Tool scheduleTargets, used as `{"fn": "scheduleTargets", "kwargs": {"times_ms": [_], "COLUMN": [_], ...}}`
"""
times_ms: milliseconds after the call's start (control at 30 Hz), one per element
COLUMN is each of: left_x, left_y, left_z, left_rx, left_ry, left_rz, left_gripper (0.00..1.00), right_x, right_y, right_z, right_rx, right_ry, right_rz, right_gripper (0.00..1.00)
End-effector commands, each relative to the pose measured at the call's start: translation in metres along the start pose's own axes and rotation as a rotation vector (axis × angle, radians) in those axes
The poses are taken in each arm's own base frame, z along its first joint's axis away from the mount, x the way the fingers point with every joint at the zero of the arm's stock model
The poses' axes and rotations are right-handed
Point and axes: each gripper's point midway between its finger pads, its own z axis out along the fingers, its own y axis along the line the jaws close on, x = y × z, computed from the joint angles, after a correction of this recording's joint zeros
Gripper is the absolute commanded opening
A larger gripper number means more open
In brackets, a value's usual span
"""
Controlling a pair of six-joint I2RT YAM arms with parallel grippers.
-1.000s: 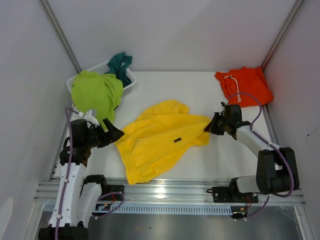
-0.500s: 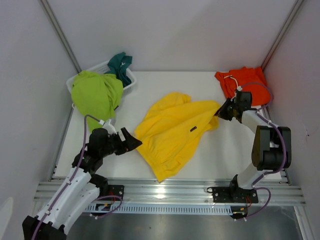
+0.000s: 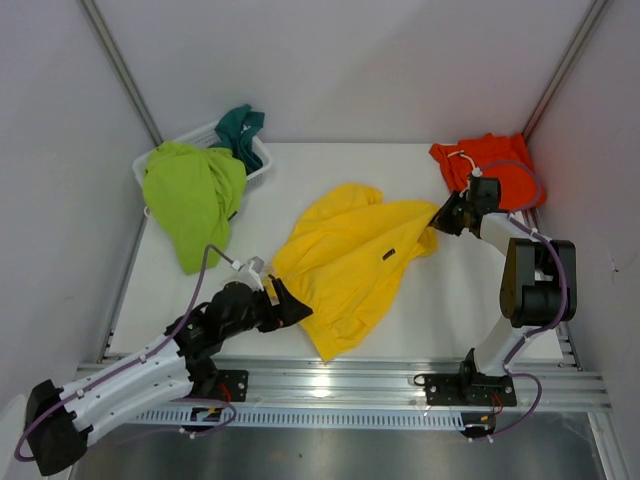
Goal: Fold and stack the shorts
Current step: Move the shorts to the center of the board
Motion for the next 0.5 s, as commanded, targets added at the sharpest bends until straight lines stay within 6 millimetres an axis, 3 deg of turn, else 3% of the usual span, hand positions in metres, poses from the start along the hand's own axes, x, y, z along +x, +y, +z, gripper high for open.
{"fn": "scheduleTargets", "kwargs": {"times_ms": [0,100,200,467], "left_x": [-0.012,-0.002,0.011,0.017], "left_y": [-0.013,-0.022,-0.017,-0.008], "left_z": [0.008,0.012,0.014,0.011], "left_rx": [0.032,0.073,0.032,-0.003], "left_ry": [-0.071,-0.045,-0.015,-0.016], "left_rz": [-0.071,-0.105,-0.104,-0.143], "left_gripper": [0.89,0.89,0.88,0.88], "right_x": [-0.021,-0.022,-0.022,-0.021], "right_y": [0.011,0.012,0.012,0.014], "right_z": [-0.001,-0.002,-0.001,-0.001], "right_rx": [-0.033,-0.036,-0.039,-0.048], "right_ry": [-0.059,-0.061,-0.059,-0.062], "right_rz": [-0.007,-0.010,-0.007,-0.005], "right_gripper": [0.00,0.00,0.00,0.00]}}
